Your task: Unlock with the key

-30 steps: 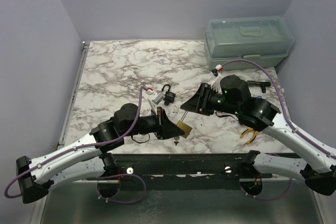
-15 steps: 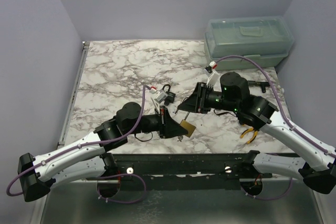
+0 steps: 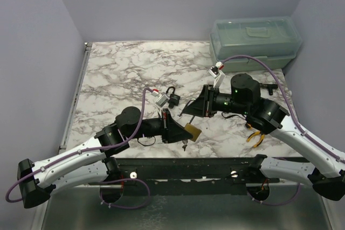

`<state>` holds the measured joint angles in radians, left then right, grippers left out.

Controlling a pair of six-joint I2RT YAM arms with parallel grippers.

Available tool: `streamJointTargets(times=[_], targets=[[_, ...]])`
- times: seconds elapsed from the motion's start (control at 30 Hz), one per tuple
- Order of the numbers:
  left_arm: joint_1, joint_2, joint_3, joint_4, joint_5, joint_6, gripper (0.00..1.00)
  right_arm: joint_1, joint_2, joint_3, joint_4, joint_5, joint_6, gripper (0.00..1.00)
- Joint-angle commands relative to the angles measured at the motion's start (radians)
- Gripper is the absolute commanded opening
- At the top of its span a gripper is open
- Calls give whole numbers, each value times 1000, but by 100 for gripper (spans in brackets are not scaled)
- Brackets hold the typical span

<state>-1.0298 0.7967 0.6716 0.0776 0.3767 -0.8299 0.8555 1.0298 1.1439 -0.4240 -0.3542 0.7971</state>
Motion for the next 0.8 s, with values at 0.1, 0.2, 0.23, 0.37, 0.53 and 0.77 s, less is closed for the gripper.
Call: streamJointTargets(times=[0.1, 0.2, 0.23, 0.37, 0.53, 0.77], targets=[[-5, -1, -4, 30, -6, -7, 0, 5, -12, 35, 53, -57, -24, 30], [-5, -3, 0, 33, -3, -7, 0, 5, 1, 27, 72, -105, -32, 35], [-4, -4, 1, 35, -1, -8, 0, 5, 1, 21, 78, -118, -34, 36], [-5, -10, 0, 40, 1, -7, 0, 4, -7, 1, 95, -129, -33, 38], [-5, -5, -4, 53, 2, -10, 0, 4, 7, -5, 103, -151, -33, 38], [-5, -7, -2, 70, -3, -11, 0, 5, 27, -25, 116, -182, -36, 40]])
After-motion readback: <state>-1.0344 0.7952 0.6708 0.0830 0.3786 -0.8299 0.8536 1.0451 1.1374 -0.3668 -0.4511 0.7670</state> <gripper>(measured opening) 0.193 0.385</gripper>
